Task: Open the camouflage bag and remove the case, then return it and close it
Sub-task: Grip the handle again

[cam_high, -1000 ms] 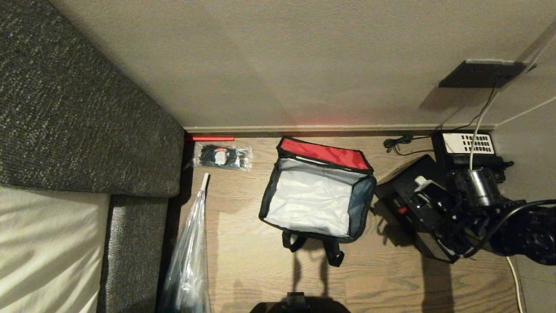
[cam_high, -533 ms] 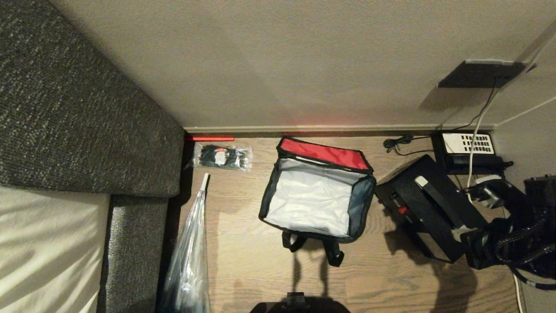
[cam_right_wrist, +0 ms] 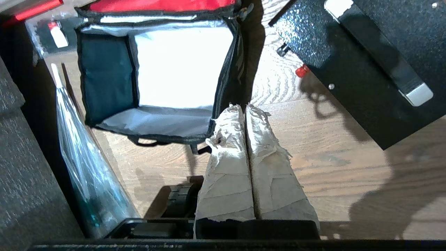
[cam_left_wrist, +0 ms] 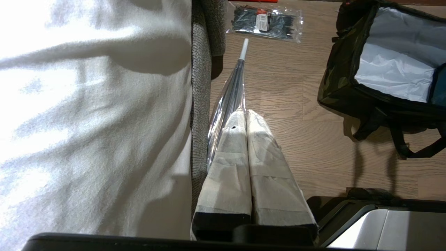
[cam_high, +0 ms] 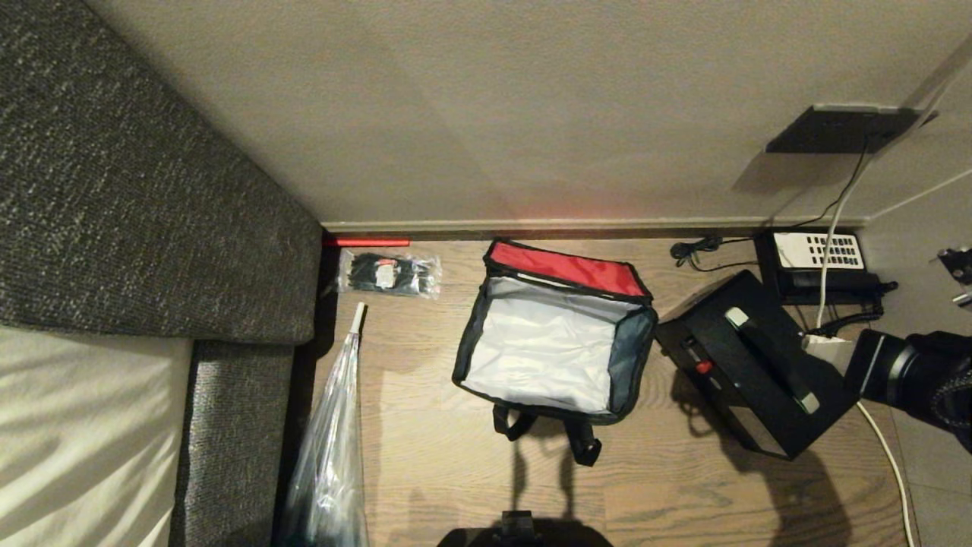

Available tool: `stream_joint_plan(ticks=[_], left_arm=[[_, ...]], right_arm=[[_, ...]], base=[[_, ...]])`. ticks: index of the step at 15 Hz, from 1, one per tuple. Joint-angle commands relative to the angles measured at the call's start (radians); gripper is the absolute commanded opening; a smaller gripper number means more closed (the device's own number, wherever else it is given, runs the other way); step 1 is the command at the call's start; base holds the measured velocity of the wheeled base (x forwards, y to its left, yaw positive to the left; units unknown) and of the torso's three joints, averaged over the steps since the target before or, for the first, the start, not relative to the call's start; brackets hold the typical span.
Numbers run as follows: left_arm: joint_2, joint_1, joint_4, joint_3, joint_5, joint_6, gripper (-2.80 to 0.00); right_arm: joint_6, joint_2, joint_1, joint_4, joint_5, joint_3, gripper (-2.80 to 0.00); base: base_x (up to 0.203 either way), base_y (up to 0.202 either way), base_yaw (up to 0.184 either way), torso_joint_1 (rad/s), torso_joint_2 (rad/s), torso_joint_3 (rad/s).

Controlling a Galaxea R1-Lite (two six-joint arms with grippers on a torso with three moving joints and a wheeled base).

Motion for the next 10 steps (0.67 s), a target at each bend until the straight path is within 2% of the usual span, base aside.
stream_joint_plan(ticks=[1,3,5,7,10], left_arm=[[-0.002,0.001,0.0,0.003,0.001,0.0,-2.8],[-0.002,0.001,0.003,0.002,0.001,-0.003,-2.8],[-0.002,0.001,0.002,0.002,0.001,0.005,-2.8],[-0.002,0.001,0.003,0.002,0.002,-0.008,-2.8],[-0.002,0.001,0.002,0.002,0.002,-0.003,-2.8]], right_arm=[[0.009,-0.024,-0.003,0.002,0.0,0.017,-2.8],[0.02,0.001,-0.004,-0.006,0.011,0.045,-2.8],[0.113,0.018,0.01,-0.028,0.031,0.053,-2.8],[0.117,0.114,0.027,-0.067,0.061,0.026,-2.8],[0.116,0.267,0.035,-0.217,0.078,-0.015,-2.8]], base=[[0.0,0.0,0.0,0.0,0.0,0.0],[0.0,0.0,0.0,0.0,0.0,0.0],[0.0,0.0,0.0,0.0,0.0,0.0],[0.0,0.0,0.0,0.002,0.0,0.106],[0.0,0.0,0.0,0.004,0.0,0.189]])
